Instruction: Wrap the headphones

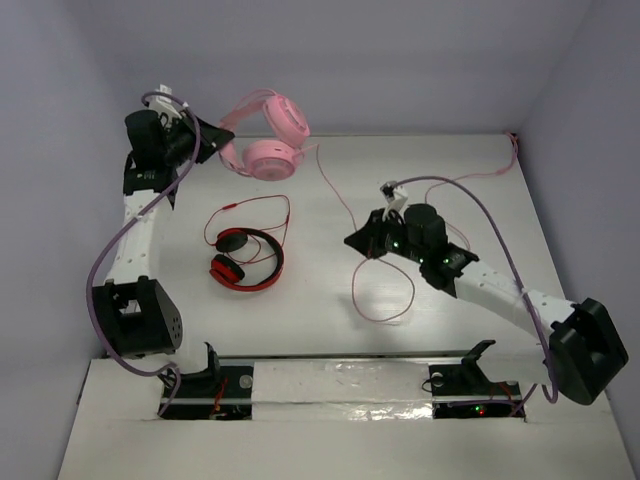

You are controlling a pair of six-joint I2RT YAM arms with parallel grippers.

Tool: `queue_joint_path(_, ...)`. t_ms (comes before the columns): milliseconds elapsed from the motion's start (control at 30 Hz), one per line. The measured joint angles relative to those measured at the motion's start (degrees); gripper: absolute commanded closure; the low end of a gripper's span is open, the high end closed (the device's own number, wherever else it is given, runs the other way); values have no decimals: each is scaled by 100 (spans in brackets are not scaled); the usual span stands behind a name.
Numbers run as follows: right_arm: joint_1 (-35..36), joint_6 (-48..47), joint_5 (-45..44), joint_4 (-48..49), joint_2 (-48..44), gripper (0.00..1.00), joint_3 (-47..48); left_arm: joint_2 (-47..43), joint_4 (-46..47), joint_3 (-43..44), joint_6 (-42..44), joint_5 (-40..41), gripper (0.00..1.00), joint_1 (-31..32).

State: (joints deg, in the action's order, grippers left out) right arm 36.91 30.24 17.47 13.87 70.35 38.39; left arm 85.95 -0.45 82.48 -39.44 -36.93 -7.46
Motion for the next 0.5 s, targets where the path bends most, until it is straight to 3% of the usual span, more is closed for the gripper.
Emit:
queue_joint_path(267, 50, -435, -1373, -1191, 922, 100, 2306, -197, 535, -1572, -284, 190, 100, 258)
queue_joint_path(500, 1082, -455, -1639, -1816, 1805, 100, 2439, -348, 1185, -2352, -968, 1102, 100, 660)
